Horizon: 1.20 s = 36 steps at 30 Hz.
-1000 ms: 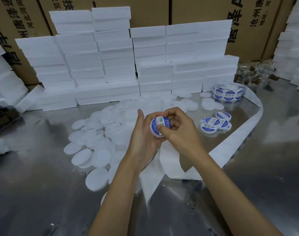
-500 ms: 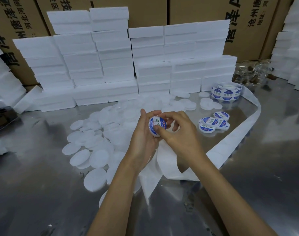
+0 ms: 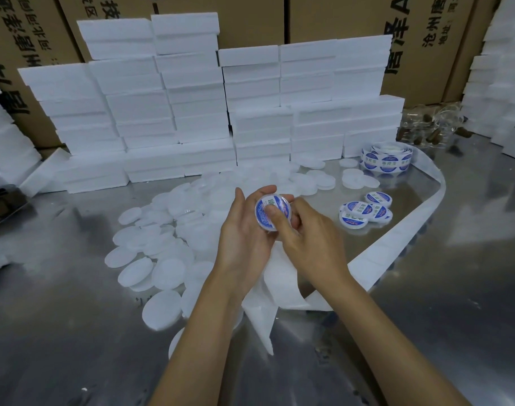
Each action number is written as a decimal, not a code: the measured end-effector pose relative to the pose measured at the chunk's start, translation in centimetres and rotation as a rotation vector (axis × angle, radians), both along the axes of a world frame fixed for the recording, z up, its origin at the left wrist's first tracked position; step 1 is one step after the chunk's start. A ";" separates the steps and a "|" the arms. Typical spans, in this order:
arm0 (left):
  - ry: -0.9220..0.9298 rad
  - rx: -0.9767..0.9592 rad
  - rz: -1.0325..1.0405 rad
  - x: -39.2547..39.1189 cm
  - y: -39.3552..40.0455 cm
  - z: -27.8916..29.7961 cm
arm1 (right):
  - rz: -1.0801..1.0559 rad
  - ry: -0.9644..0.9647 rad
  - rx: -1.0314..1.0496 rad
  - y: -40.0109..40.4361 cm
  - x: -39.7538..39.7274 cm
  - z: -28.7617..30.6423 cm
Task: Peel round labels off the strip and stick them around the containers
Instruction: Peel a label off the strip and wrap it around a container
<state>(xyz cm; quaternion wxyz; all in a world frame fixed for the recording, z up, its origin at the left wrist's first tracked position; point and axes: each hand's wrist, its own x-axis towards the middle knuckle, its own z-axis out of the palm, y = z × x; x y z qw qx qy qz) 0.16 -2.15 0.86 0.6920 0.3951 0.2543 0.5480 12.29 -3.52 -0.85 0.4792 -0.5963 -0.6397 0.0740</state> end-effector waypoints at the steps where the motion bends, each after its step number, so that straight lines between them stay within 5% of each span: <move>1: 0.006 0.004 0.002 0.0 0.0 0.0 | 0.006 -0.004 0.026 0.1 0.1 -0.1; 12: 0.058 -0.015 -0.029 1.1 -0.7 0.1 | -0.298 -0.098 -0.017 -0.3 -0.5 -0.1; 24: 0.073 0.018 0.014 1.7 -1.1 0.4 | -0.222 0.087 0.014 0.2 0.1 -0.4; 29: 0.020 0.044 0.049 1.5 -1.0 0.3 | -0.141 -0.001 -0.037 -0.2 -0.1 -0.8; 36: 0.508 0.201 0.180 0.9 -0.5 -0.4 | -0.149 -0.008 0.075 0.4 0.9 -1.1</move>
